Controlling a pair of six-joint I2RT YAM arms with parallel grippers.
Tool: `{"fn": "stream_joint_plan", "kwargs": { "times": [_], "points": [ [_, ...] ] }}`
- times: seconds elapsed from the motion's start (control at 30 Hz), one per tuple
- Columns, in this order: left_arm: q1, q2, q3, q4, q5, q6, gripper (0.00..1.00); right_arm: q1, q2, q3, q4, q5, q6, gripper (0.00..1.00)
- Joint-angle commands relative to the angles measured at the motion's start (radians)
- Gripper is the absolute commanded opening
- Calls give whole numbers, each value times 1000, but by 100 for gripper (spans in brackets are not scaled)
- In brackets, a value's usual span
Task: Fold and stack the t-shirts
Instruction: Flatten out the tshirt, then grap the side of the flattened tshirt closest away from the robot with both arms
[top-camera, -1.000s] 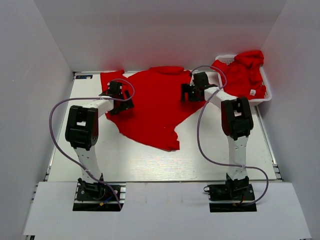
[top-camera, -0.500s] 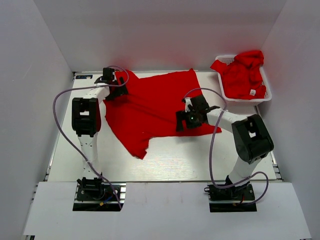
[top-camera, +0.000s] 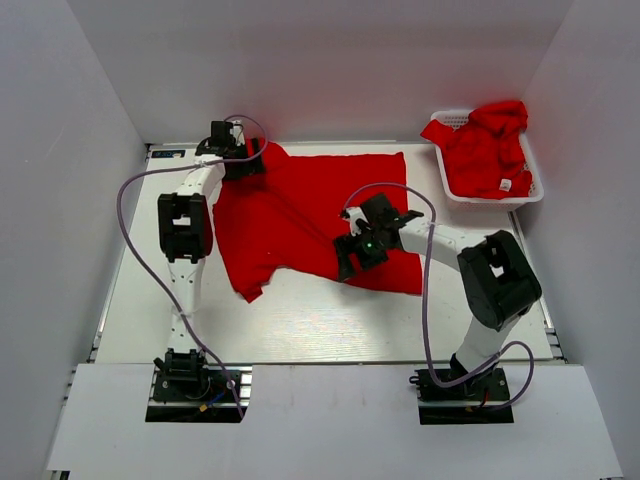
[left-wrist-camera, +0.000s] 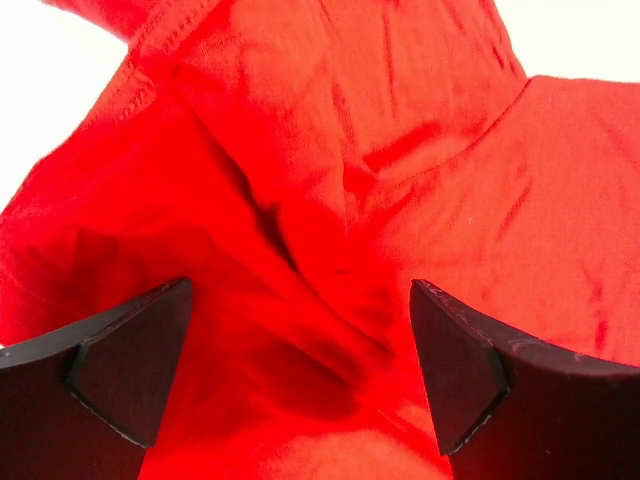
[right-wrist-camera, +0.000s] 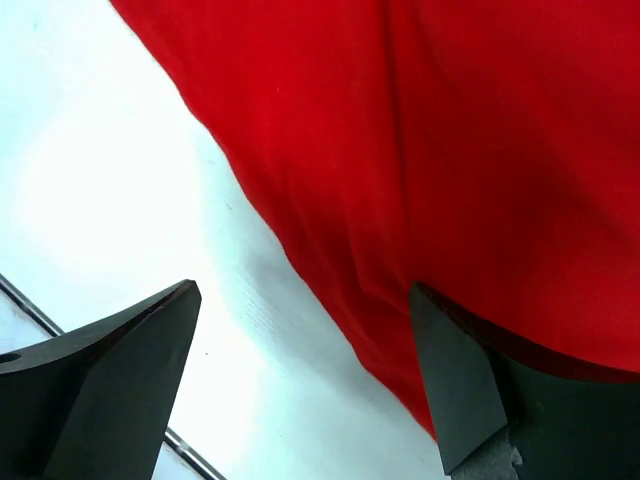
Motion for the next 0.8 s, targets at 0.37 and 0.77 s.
{"fn": "stream_joint_plan", "kwargs": {
  "times": [0.37,0.77],
  "points": [
    [-27,-961,-917,-3,-71,-98,100,-68,-76,103,-65,485,323,90],
    [-142,-1299,-1397,-162,88,-246,100,-152,-153,39,-177,684,434,90]
  ]
}}
